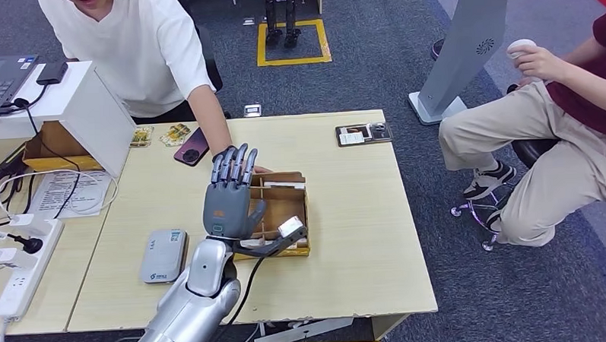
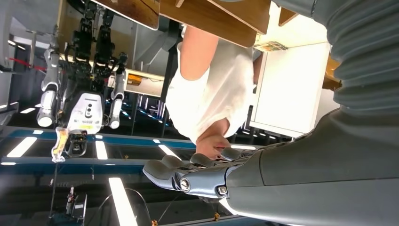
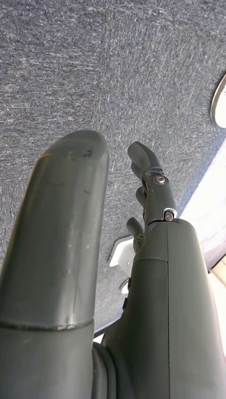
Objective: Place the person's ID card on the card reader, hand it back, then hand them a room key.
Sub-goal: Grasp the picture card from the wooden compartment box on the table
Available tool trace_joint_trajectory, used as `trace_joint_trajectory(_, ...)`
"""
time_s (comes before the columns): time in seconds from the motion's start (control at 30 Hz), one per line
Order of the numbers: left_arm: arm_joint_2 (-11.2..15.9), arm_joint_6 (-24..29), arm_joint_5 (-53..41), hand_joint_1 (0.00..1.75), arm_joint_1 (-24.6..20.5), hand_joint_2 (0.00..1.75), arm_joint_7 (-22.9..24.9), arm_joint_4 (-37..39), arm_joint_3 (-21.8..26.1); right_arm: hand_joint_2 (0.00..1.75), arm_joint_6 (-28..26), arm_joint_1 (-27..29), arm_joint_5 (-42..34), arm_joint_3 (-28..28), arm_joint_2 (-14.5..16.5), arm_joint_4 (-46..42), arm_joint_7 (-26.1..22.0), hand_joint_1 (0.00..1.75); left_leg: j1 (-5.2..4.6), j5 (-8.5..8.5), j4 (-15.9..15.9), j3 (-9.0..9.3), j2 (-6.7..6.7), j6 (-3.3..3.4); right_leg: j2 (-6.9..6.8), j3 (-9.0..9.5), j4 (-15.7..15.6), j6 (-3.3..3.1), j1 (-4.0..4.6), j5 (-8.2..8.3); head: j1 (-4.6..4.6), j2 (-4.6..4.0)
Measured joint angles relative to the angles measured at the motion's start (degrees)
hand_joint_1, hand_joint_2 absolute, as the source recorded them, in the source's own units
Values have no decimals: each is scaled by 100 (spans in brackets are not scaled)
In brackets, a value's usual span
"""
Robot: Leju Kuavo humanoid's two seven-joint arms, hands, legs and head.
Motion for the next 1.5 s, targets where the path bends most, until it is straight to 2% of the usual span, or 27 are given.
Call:
trace_joint_trajectory(0.6,-104,0,199,0,3,175,-425,156,0,0,7,-9,19,34,0,0,38,0,0,0,0,1,0,0,0,0,0,0,0,0,-1,0)
trace_joint_trajectory(1.17,-358,-9,160,0,-183,175,-167,1053,-46,0,33,-70,90,174,-2,0,121,0,0,0,1,1,1,0,1,-1,0,0,0,0,1,1)
trace_joint_trajectory(1.5,-419,-4,111,0,-272,175,-50,1302,-58,0,44,-81,94,180,-1,0,146,0,0,0,1,1,1,0,1,-1,0,0,0,0,0,0)
